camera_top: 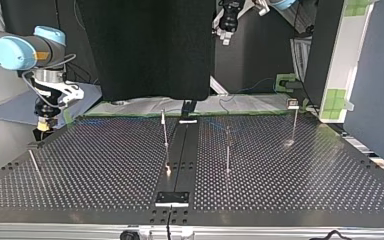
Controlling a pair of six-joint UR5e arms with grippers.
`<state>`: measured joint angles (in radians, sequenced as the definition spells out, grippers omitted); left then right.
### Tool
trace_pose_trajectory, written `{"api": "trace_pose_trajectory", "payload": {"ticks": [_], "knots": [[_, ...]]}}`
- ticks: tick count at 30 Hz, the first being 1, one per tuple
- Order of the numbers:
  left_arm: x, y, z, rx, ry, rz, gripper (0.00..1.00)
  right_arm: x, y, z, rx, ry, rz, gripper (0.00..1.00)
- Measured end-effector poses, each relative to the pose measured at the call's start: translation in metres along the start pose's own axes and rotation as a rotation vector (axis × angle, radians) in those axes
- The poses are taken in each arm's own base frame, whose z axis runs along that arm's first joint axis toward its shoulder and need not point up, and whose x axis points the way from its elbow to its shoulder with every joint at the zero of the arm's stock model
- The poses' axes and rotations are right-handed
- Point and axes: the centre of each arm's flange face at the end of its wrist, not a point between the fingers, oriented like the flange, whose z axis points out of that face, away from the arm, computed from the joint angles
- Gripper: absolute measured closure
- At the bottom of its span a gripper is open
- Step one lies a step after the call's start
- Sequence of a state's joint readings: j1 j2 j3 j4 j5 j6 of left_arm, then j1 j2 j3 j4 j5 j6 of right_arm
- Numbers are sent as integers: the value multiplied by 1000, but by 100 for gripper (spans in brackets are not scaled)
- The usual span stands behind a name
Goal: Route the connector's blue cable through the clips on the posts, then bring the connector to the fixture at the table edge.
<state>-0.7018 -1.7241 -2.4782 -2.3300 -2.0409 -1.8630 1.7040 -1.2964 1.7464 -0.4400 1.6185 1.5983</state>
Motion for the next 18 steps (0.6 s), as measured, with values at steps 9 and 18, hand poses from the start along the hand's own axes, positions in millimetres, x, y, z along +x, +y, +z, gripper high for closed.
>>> {"api": "trace_pose_trajectory", "payload": {"ticks": [9, 18], "knots": [[0, 2, -1, -4, -17, -6, 0, -18, 41, 25, -61, -21, -44, 100], [-5, 4, 3, -49, -76, -31, 0, -17, 55, 35, -32, 7, -47, 100]]}}
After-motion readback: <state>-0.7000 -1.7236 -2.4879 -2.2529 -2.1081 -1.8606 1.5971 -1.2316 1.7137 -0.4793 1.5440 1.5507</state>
